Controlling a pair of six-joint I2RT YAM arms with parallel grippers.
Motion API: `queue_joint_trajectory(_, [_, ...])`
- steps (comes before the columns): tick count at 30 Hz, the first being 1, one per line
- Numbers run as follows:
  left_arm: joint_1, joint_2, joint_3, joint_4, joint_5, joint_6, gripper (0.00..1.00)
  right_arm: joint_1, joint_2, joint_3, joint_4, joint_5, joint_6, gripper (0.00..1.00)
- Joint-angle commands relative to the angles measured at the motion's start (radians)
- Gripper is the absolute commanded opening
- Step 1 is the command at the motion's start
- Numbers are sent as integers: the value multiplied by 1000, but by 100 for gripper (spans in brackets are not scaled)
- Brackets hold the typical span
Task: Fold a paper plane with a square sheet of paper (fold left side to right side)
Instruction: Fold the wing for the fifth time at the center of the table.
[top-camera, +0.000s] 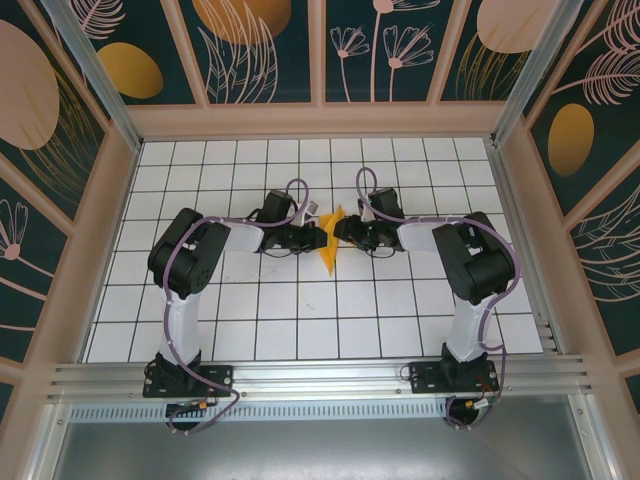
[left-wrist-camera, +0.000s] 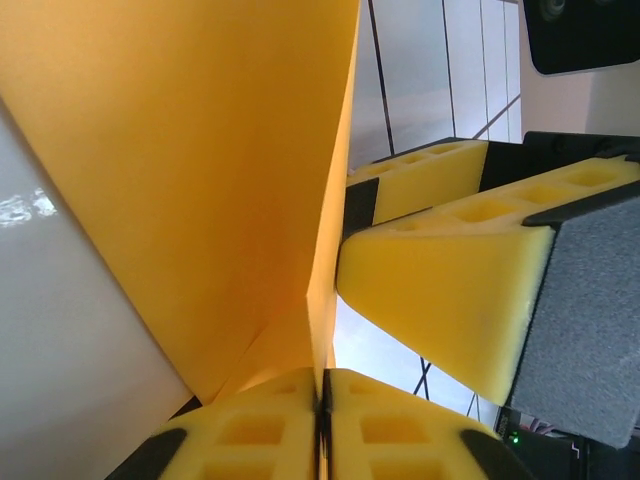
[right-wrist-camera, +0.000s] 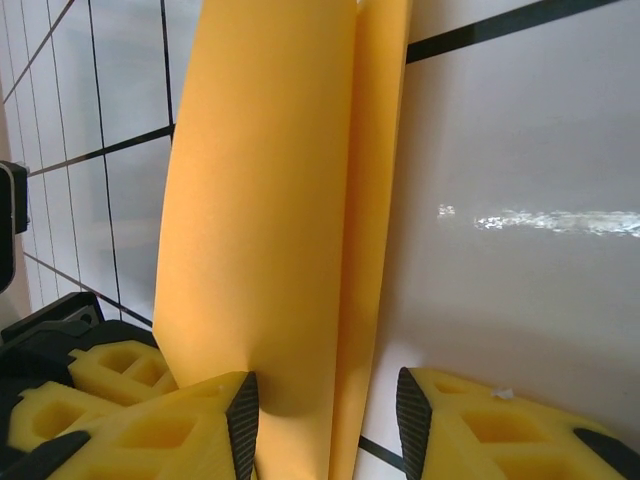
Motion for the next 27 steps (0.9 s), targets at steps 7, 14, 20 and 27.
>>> queue_joint_trajectory(7, [4,-59,33,-72,-2,42,34,10,56,12,-68,38,5,44])
queue_joint_trajectory(14, [4,-140,7,-145,-59,67,43,12,56,12,-69,38,2,44])
queue_joint_trajectory(20, [-3,-264,-87,-206,-174,56,45,12,51,12,-69,40,-1,44])
queue_joint_trajectory(27, [-115,-295,-139,-260,-348,10,53,15,49,14,-69,42,-1,44])
